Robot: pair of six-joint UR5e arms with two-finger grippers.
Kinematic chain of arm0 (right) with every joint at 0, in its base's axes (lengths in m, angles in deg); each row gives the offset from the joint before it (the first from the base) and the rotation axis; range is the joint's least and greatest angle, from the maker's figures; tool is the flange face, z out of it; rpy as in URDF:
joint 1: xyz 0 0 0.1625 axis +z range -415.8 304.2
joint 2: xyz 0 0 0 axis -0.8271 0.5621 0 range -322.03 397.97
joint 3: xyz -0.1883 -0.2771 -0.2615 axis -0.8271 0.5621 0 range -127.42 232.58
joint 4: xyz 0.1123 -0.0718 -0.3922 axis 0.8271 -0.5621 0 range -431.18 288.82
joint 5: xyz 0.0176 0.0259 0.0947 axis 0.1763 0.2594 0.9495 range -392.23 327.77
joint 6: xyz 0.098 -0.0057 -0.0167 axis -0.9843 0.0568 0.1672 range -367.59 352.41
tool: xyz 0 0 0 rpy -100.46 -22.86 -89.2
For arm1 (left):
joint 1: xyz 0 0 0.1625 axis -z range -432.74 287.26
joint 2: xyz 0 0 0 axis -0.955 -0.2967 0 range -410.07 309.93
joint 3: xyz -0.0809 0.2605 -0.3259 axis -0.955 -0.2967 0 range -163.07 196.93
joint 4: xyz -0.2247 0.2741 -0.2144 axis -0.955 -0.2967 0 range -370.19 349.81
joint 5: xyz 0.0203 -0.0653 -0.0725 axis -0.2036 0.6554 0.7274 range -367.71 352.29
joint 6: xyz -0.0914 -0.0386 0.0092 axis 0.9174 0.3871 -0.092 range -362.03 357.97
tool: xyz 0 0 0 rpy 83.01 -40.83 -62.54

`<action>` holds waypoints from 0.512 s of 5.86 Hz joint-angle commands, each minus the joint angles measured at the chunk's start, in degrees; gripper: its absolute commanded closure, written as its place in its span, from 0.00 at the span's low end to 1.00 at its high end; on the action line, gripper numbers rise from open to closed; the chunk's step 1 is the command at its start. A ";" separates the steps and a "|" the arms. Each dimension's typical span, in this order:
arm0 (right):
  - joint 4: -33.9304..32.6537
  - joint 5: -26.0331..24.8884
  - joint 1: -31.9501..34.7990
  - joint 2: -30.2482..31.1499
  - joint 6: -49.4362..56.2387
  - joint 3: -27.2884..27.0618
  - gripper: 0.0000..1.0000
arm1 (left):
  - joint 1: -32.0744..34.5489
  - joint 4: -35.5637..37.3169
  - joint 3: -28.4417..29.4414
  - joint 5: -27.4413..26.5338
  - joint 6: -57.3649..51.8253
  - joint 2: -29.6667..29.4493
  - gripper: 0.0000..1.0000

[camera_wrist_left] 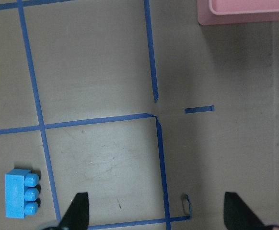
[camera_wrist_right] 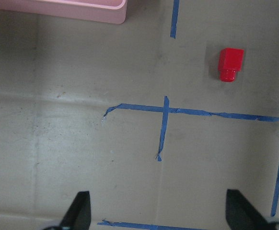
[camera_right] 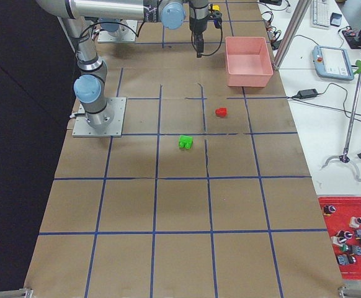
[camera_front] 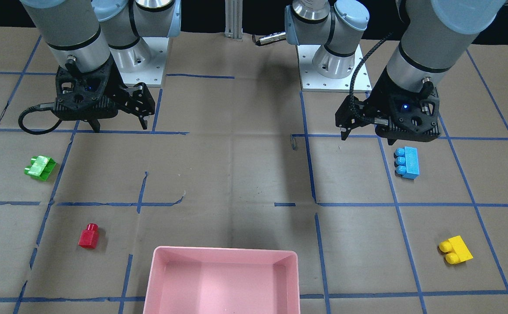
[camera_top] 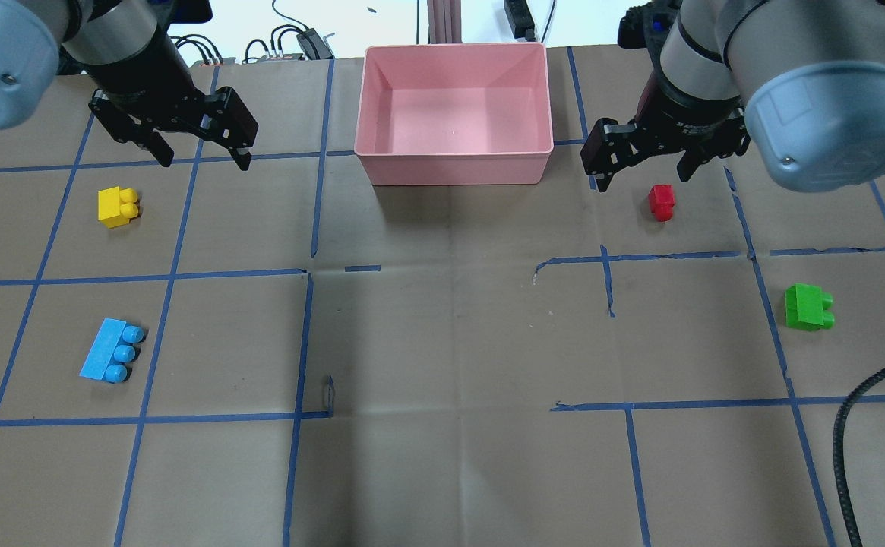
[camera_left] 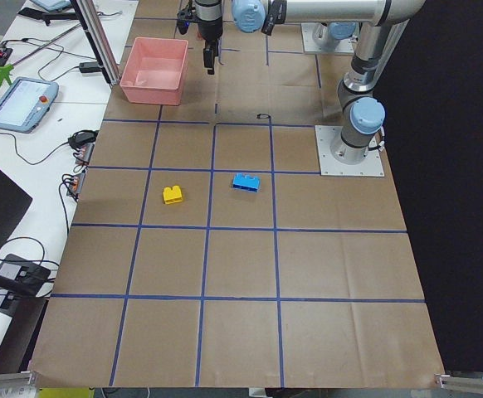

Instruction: Put all blocks into box

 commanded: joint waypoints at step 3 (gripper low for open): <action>-0.87 0.23 -0.13 -0.26 -0.22 -0.51 0.00 | -1.57 -0.20 -0.53 -0.56 -3.78 0.03 0.01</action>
